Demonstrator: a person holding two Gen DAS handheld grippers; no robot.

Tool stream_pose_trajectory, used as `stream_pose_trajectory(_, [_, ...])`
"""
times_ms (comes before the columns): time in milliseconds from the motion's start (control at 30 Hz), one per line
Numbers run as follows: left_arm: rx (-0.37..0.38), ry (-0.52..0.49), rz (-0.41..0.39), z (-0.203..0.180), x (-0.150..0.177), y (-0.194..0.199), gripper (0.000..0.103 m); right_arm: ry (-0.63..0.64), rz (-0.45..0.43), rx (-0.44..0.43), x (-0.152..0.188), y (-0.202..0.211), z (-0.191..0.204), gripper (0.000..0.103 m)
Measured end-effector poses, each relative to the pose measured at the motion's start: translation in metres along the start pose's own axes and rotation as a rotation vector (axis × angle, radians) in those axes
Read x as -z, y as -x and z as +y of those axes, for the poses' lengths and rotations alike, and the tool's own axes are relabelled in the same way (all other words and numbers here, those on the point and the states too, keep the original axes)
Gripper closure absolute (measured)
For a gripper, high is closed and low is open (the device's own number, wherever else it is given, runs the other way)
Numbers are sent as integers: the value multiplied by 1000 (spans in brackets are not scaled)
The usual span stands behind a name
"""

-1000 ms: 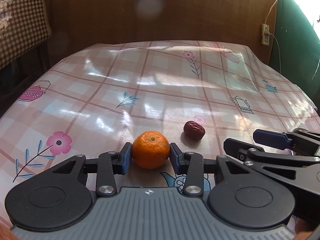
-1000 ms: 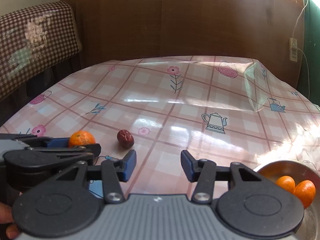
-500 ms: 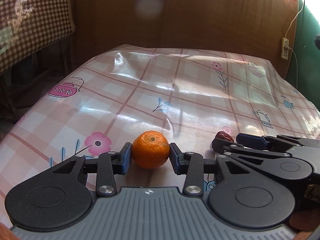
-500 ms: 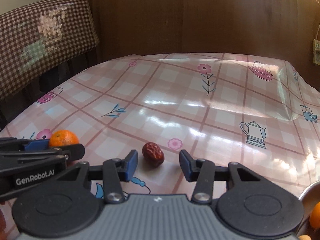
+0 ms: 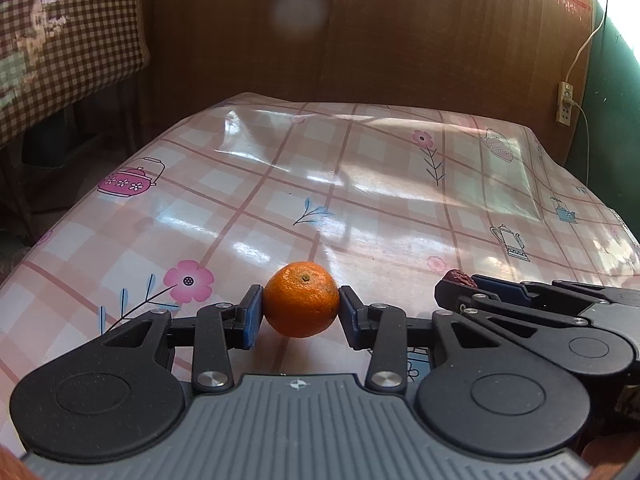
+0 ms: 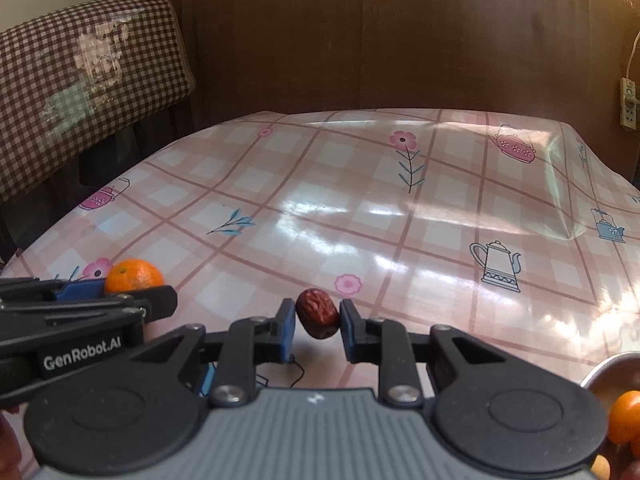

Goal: Organize fruits
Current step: 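Carry the mandarin and the red date over the steel plate with both grippers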

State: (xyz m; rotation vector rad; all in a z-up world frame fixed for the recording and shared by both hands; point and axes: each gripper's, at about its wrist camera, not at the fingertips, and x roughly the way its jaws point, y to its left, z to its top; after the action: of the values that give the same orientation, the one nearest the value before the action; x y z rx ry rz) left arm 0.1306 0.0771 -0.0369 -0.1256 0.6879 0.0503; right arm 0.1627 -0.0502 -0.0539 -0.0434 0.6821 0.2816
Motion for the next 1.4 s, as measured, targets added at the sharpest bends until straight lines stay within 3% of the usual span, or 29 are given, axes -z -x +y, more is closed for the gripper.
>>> stream_pose_trajectory(867, [113, -79, -45, -64, 21, 86, 54, -68, -68, 121, 30, 115, -35, 78])
stream_pose_trajectory(1400, [218, -160, -57, -119, 29, 107, 54, -129, -111, 230, 48, 167, -78, 78])
